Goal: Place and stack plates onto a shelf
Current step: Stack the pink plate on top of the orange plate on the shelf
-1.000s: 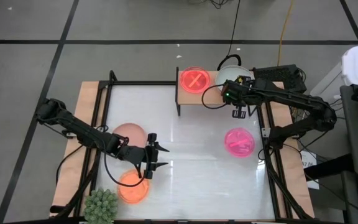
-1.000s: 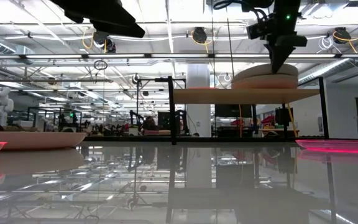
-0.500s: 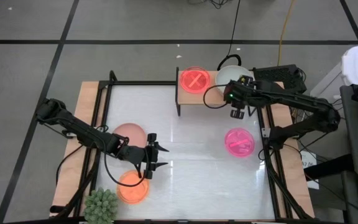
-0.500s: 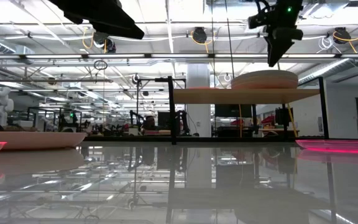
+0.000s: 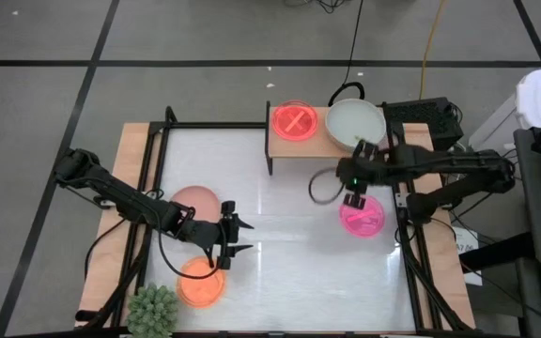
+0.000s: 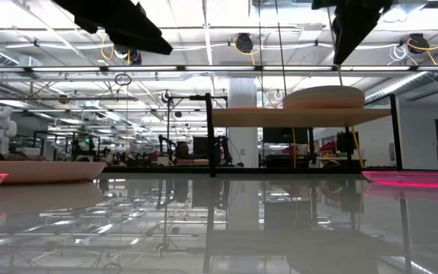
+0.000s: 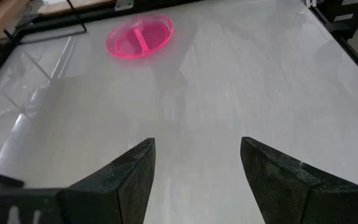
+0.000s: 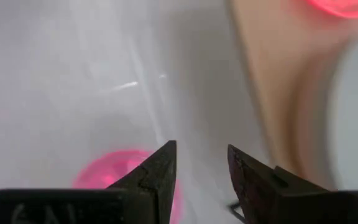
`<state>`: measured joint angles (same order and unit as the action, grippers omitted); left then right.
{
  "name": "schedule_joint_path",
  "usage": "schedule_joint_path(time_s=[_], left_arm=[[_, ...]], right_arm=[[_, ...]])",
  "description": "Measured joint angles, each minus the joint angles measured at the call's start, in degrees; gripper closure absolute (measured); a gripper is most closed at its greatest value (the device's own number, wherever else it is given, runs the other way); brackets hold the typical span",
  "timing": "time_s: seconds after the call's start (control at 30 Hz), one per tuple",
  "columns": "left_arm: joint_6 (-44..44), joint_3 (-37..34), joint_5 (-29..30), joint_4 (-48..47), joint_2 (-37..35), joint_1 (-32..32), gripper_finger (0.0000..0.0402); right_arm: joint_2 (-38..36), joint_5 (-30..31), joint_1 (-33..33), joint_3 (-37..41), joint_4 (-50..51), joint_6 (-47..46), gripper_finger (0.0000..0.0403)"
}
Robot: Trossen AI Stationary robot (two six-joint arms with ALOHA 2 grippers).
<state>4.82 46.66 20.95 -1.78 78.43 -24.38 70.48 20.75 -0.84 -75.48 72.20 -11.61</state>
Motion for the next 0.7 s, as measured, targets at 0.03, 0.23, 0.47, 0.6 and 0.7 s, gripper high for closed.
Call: schedule_joint_path(time_s=[0.03, 0.23, 0.47, 0.6, 0.7], left_arm=[[0.36, -0.36, 0.00, 0.13, 0.00, 0.00, 0.0160], [2.92, -2.41, -0.02, 0.22, 0.00, 0.00, 0.0160], [3.72, -3.00, 0.00, 1.92, 0.00, -0.15, 0.0160], [3.94, -3.00, -0.02, 2.69, 0.00, -0.39, 0.0160], [3.96, -3.00, -0.02, 3.32, 0.00, -0.39, 0.0160]], right_arm=[[0.28, 0.00, -2.03, 0.00, -0.10, -1.29, 0.0275], [2.04, 0.03, -13.63, 0.02, 0.49, -9.51, 0.0275], [7.18, -0.02, -24.66, 0.65, 0.48, -22.50, 0.0275], [10.31, -2.69, -29.73, 5.14, -1.22, -29.34, 0.0275], [11.71, -4.61, -31.93, 9.96, -4.57, -33.58, 0.0275]])
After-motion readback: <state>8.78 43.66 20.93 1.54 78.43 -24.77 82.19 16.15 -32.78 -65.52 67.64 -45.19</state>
